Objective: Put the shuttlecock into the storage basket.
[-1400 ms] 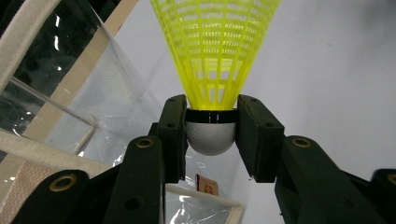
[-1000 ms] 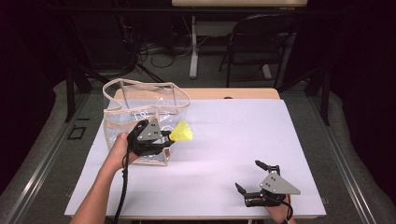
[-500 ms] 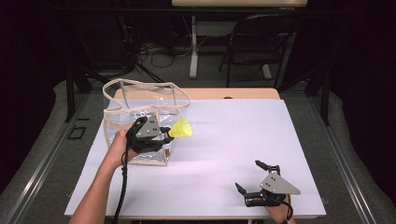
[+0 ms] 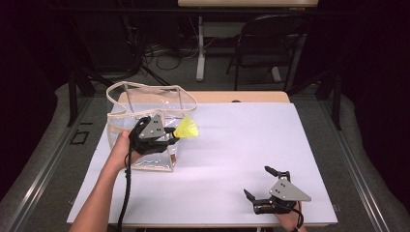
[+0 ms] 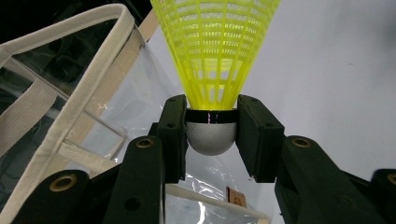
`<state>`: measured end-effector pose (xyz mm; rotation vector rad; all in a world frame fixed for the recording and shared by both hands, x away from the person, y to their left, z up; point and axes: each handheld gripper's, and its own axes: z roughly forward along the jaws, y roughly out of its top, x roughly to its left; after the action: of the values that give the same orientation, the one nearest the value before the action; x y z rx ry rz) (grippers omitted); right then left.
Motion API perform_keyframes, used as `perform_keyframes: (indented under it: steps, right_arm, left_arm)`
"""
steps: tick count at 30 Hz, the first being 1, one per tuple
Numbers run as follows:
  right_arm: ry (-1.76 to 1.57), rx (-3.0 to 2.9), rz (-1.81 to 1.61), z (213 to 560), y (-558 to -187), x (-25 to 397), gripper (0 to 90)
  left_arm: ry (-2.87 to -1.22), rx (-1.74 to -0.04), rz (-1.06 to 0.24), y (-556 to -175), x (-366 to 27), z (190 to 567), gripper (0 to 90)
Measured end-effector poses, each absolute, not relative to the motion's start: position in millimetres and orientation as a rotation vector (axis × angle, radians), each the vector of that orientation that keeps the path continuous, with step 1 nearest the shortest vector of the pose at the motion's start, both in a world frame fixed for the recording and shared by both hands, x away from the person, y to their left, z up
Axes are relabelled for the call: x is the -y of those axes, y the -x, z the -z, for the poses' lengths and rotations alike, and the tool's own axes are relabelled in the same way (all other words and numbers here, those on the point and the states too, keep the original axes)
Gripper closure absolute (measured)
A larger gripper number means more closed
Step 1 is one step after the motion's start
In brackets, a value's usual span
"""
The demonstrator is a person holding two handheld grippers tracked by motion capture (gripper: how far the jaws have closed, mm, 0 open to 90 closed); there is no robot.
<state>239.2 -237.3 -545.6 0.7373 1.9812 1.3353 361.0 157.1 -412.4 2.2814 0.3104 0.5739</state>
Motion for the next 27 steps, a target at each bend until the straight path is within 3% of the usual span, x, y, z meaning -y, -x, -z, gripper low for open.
perform_keyframes:
  steps: [27]
  right_arm:
    - [-0.738, -1.982, -1.333, 546, -239, 237, 0.7]
  left_arm:
    - [-2.248, -0.324, -0.619, -370, -162, 397, 64.4]
